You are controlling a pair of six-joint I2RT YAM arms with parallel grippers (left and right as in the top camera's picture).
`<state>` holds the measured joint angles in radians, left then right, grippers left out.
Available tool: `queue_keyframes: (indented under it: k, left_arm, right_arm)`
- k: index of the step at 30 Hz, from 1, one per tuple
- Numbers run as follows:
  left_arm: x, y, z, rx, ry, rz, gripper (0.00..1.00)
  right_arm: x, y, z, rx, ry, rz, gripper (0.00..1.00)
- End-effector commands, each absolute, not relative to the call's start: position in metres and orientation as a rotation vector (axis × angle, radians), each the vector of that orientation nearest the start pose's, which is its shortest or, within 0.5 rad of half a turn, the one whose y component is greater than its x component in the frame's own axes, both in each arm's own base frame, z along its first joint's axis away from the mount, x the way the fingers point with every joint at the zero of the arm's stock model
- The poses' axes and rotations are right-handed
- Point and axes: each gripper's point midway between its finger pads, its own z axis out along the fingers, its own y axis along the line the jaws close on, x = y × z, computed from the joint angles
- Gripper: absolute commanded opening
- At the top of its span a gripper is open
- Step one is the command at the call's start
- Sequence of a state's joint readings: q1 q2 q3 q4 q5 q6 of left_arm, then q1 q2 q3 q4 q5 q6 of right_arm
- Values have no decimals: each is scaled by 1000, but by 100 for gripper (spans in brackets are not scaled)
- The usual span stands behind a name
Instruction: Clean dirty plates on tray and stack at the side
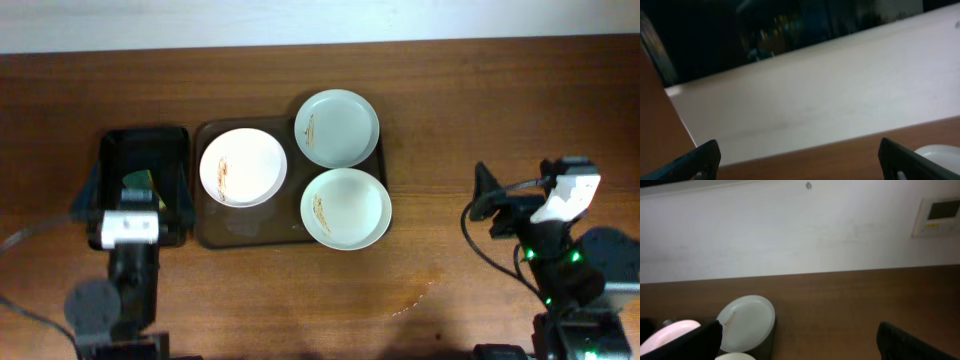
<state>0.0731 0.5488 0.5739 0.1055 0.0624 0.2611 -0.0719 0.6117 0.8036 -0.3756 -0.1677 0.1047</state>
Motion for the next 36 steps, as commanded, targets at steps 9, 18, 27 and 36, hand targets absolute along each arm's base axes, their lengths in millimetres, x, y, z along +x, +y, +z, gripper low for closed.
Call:
queue_keyframes:
  k: [9, 18, 27, 36]
  left_arm:
    - [434, -24, 273, 336, 2339, -252, 99]
    - [423, -17, 260, 206, 2437, -294, 99]
    - [416, 114, 189, -609, 2603, -20, 99]
    - [420, 127, 122, -665, 2758, 59, 96]
  right_arm:
    - [381, 107, 265, -92, 2263, 634, 98]
    - [427, 270, 188, -277, 2361, 942, 77]
    - [437, 346, 77, -12, 2704, 526, 50]
    - [436, 351, 1, -8, 2812, 398, 11]
